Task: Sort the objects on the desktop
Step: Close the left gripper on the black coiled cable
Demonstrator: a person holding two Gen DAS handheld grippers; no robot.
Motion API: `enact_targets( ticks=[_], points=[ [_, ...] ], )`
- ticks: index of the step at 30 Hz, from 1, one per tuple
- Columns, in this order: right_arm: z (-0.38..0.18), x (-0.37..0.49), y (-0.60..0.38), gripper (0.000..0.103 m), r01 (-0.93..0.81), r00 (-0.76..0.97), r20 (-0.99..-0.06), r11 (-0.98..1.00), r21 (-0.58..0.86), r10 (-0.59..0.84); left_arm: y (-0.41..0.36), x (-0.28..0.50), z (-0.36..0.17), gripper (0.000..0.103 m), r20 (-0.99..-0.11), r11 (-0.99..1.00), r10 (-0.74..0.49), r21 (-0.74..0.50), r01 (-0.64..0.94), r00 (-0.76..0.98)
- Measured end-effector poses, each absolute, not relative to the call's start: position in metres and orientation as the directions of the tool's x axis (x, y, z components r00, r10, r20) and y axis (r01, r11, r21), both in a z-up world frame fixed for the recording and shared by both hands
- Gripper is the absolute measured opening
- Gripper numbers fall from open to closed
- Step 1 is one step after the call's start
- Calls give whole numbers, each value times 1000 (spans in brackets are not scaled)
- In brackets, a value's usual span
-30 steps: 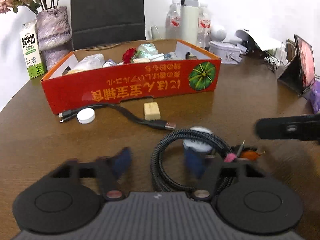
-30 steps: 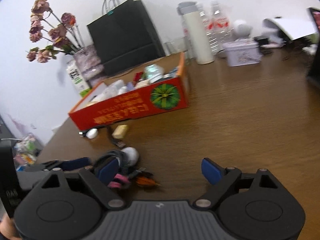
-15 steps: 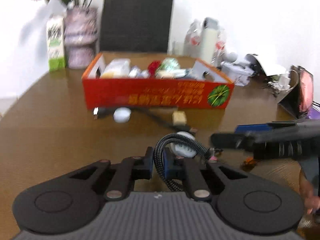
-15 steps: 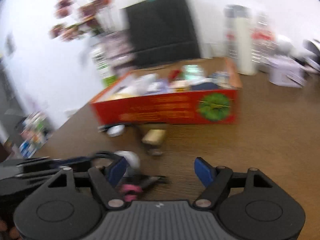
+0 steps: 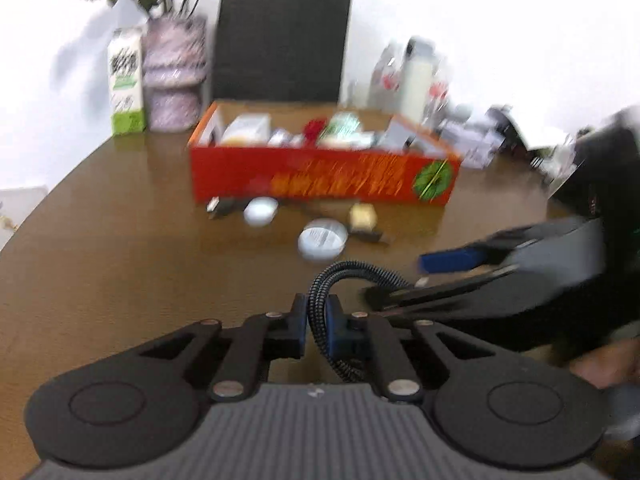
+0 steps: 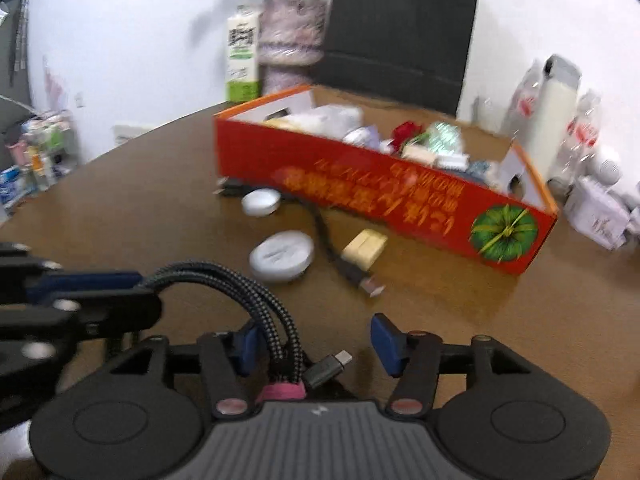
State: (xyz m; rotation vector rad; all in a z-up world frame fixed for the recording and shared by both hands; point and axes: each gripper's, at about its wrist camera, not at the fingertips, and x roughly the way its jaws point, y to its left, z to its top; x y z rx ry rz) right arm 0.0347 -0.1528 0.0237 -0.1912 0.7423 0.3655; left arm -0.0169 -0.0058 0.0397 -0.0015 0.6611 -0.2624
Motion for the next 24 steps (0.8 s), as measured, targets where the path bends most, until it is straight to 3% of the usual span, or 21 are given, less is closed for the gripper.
enact_targets(
  ticks=[3, 4, 5, 7, 9, 12, 13, 14, 16, 19, 20, 21, 22, 24],
  points=[
    [34, 14, -168, 64, -426, 630, -697, 903, 60, 343, 7, -20, 28, 14, -635, 974, -215, -83, 212, 742],
    [45, 6, -178, 65, -426, 628, -675, 897, 118, 387, 9, -22, 28, 35, -620, 974, -215, -78, 213, 755],
    [55, -1, -184, 66, -431, 638, -644, 889, 154, 421, 9, -24, 28, 67, -604, 973, -215, -64, 222, 768],
    [72, -3, -193, 69, -436, 673, -591, 884, 168, 444, 3, -21, 28, 82, -558, 965, -217, 1, 263, 801],
    [75, 12, -187, 68, -444, 692, -579, 887, 130, 431, -3, -4, 25, 74, -606, 969, -171, 39, 244, 777],
    [59, 52, -173, 60, -472, 647, -611, 869, 150, 457, -3, 12, 19, 55, -624, 969, -218, -48, 241, 750],
    [51, 66, -166, 60, -480, 629, -627, 864, 153, 460, -5, 12, 19, 29, -620, 970, -210, -35, 241, 756],
    [46, 74, -160, 60, -484, 622, -635, 863, 146, 457, -7, 12, 19, 18, -615, 972, -195, -15, 236, 764],
    [34, 86, -146, 58, -490, 618, -654, 864, 112, 435, 1, 9, 18, 12, -610, 972, -212, -49, 231, 764],
    [18, 92, -125, 55, -489, 632, -667, 871, 51, 394, 19, 1, 17, 11, -601, 973, -228, -127, 191, 766],
    [12, 94, -119, 52, -487, 637, -673, 873, 28, 377, 25, -1, 18, 11, -602, 975, -223, -143, 172, 767],
    [12, 93, -114, 42, -481, 660, -660, 877, -5, 358, 31, -4, 19, 11, -603, 977, -210, -155, 145, 769],
    [13, 93, -110, 38, -477, 665, -659, 879, -14, 350, 36, -7, 20, 11, -602, 979, -196, -159, 124, 774],
    [17, 88, -109, 38, -465, 674, -651, 885, -9, 348, 42, -12, 23, 11, -602, 984, -169, -152, 96, 781]
  ],
)
